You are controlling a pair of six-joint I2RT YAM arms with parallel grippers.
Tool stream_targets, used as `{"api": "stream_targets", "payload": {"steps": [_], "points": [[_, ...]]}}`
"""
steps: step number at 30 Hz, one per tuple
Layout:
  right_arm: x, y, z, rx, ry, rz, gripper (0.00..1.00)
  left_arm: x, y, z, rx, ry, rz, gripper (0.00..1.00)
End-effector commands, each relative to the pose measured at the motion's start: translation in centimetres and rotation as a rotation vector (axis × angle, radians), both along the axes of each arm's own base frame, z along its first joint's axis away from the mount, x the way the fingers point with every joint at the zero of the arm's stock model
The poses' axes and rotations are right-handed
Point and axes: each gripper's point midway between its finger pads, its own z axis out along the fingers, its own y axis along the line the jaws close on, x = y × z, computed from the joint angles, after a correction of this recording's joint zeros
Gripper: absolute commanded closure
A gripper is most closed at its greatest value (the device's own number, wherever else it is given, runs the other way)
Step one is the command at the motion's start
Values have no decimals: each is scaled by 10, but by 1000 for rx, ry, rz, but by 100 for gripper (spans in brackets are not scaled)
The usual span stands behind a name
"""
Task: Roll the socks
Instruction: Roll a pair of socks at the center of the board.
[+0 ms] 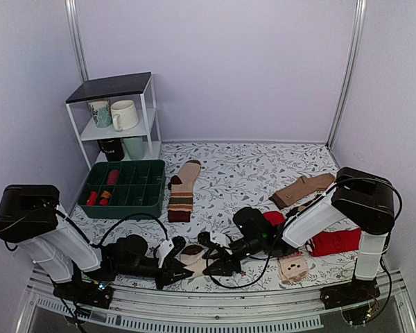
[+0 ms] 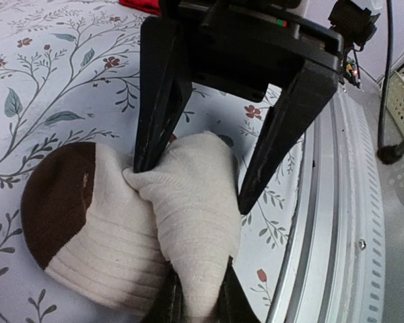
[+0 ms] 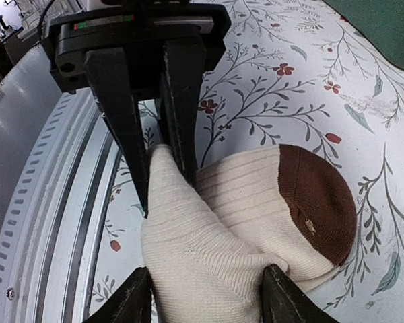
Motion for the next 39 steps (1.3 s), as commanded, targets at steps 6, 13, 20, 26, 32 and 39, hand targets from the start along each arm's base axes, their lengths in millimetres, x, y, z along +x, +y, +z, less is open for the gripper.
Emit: {"api": "stream_targets", "payload": {"steps": [6, 13, 20, 26, 32, 39], "points": [[-43, -52, -74, -407, 218, -6, 62, -11, 18, -34, 134, 53, -33, 100], [-48, -64, -77, -546, 280, -15, 81, 4, 16, -21, 127, -35, 8, 77], [-65, -76, -72, -730, 472, -12, 81, 18, 13, 33, 57, -247, 19, 67], [-67, -79, -75, -844, 732, -88, 80, 12, 21, 59, -7, -346, 7, 64], [-62, -83, -89, -890, 833, -151, 80, 0, 18, 51, -11, -329, -27, 64], [-53, -85, -94, -915, 866, -200, 79, -12, 2, 38, 58, -368, -71, 61]]}}
